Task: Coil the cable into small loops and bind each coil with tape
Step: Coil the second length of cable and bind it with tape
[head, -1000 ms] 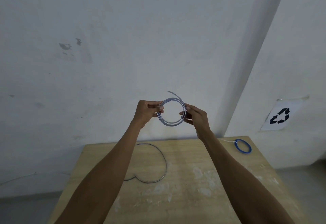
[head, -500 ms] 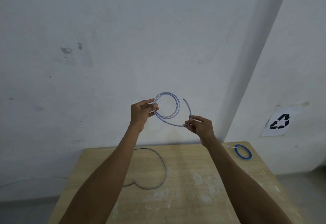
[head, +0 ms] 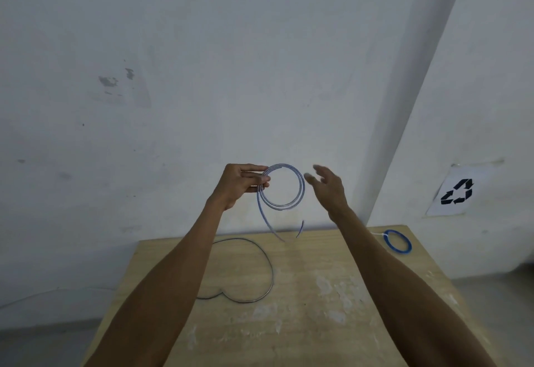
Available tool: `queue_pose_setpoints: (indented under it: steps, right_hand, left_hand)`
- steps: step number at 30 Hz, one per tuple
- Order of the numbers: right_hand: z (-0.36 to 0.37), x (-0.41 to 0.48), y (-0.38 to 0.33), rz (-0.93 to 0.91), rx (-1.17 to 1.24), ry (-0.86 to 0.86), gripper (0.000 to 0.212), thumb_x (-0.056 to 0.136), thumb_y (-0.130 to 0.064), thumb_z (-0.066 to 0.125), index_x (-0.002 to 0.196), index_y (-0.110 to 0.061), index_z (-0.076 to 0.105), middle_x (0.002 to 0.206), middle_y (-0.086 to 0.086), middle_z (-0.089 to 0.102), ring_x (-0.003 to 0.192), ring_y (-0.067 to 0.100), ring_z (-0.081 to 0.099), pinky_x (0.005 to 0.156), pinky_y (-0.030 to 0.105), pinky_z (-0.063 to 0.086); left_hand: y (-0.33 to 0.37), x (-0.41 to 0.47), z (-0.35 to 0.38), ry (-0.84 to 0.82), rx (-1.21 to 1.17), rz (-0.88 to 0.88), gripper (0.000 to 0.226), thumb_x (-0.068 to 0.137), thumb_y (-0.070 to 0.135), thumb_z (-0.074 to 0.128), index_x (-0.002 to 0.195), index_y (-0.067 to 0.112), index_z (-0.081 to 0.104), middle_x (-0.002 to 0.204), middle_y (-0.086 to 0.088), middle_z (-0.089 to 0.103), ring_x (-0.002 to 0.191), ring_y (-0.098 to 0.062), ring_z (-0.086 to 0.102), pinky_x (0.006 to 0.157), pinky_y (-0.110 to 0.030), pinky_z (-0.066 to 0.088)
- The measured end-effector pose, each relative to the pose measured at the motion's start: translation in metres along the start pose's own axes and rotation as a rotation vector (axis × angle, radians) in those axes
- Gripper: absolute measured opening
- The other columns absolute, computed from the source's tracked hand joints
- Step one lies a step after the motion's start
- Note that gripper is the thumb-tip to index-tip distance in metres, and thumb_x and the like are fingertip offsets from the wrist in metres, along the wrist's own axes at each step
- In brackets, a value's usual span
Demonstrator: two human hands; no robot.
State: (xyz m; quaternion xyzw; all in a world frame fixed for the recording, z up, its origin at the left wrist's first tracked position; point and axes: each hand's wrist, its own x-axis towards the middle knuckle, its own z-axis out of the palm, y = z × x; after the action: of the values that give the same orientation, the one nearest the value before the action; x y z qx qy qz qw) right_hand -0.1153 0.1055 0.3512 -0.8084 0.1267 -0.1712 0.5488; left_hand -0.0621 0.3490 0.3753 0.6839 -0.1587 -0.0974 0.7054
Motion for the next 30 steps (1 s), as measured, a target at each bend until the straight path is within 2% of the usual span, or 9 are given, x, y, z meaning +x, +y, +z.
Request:
queue_pose_setpoints:
  steps: [3,6,9,12,18,22,26,30]
  right_hand:
    - [-0.005,-0.004,-0.029,-0.166,0.131,-0.242,0.041,0.090,-0.022,0.077,0.127,-0.008,0.068,0.110,0.002,0.076,0.100,0.005,0.072,0.089,0.018,0.050]
    - [-0.003,-0.001,-0.041,-0.239,0.040,-0.358,0.029,0.086,-0.012,0.080,0.113,-0.002,0.075,0.096,0.010,0.080,0.094,0.016,0.077,0.092,0.026,0.057]
    - [-0.005,0.002,-0.043,-0.240,0.034,-0.386,0.025,0.080,-0.007,0.084,0.103,-0.001,0.078,0.089,0.012,0.080,0.089,0.023,0.078,0.095,0.035,0.058]
    - [-0.008,0.002,-0.046,-0.248,-0.036,-0.454,0.023,0.077,-0.011,0.087,0.099,-0.006,0.080,0.084,0.009,0.080,0.087,0.022,0.078,0.095,0.036,0.058]
    - [-0.014,0.004,-0.057,-0.232,-0.103,-0.506,0.024,0.074,-0.007,0.088,0.097,-0.008,0.081,0.085,0.007,0.080,0.091,0.021,0.077,0.096,0.038,0.058]
    - [-0.018,0.004,-0.060,-0.211,-0.170,-0.574,0.019,0.075,-0.008,0.086,0.093,-0.012,0.083,0.080,0.009,0.079,0.081,0.018,0.075,0.083,0.033,0.054]
    - [-0.017,0.002,-0.060,-0.217,-0.098,-0.534,0.018,0.078,-0.007,0.085,0.095,-0.007,0.082,0.081,0.012,0.079,0.085,0.025,0.078,0.089,0.032,0.059]
    - [-0.015,0.001,-0.057,-0.222,-0.018,-0.497,0.022,0.078,-0.004,0.085,0.099,0.000,0.080,0.082,0.014,0.079,0.083,0.028,0.078,0.079,0.026,0.059]
  left_hand:
    - [0.006,-0.003,0.006,-0.113,0.104,0.005,0.032,0.084,-0.002,0.080,0.115,-0.006,0.073,0.099,-0.024,0.077,0.090,-0.035,0.077,0.086,-0.038,0.063]
    - [0.009,-0.005,0.011,-0.174,0.151,0.003,0.031,0.083,-0.002,0.080,0.113,-0.008,0.073,0.100,-0.024,0.077,0.093,-0.037,0.077,0.084,-0.036,0.063]
    - [0.011,-0.005,0.011,-0.192,0.177,0.000,0.031,0.082,-0.002,0.081,0.112,-0.006,0.074,0.099,-0.024,0.077,0.094,-0.037,0.077,0.086,-0.037,0.062]
    - [0.013,-0.006,0.008,-0.224,0.215,-0.008,0.030,0.082,-0.001,0.081,0.111,-0.005,0.075,0.098,-0.023,0.078,0.095,-0.035,0.077,0.088,-0.038,0.062]
    - [0.016,-0.007,0.008,-0.237,0.242,-0.005,0.028,0.083,0.003,0.082,0.111,0.000,0.077,0.097,-0.020,0.079,0.098,-0.031,0.077,0.089,-0.036,0.062]
    - [0.015,-0.006,0.007,-0.251,0.246,-0.013,0.026,0.084,0.004,0.081,0.110,-0.001,0.077,0.097,-0.021,0.078,0.099,-0.032,0.077,0.088,-0.035,0.062]
    - [0.014,-0.005,0.007,-0.223,0.207,0.004,0.026,0.085,0.003,0.081,0.110,-0.002,0.077,0.099,-0.021,0.078,0.099,-0.032,0.077,0.088,-0.035,0.061]
    - [0.014,-0.006,0.005,-0.223,0.193,0.021,0.027,0.088,0.005,0.078,0.114,-0.002,0.076,0.101,-0.020,0.078,0.101,-0.031,0.076,0.091,-0.036,0.061]
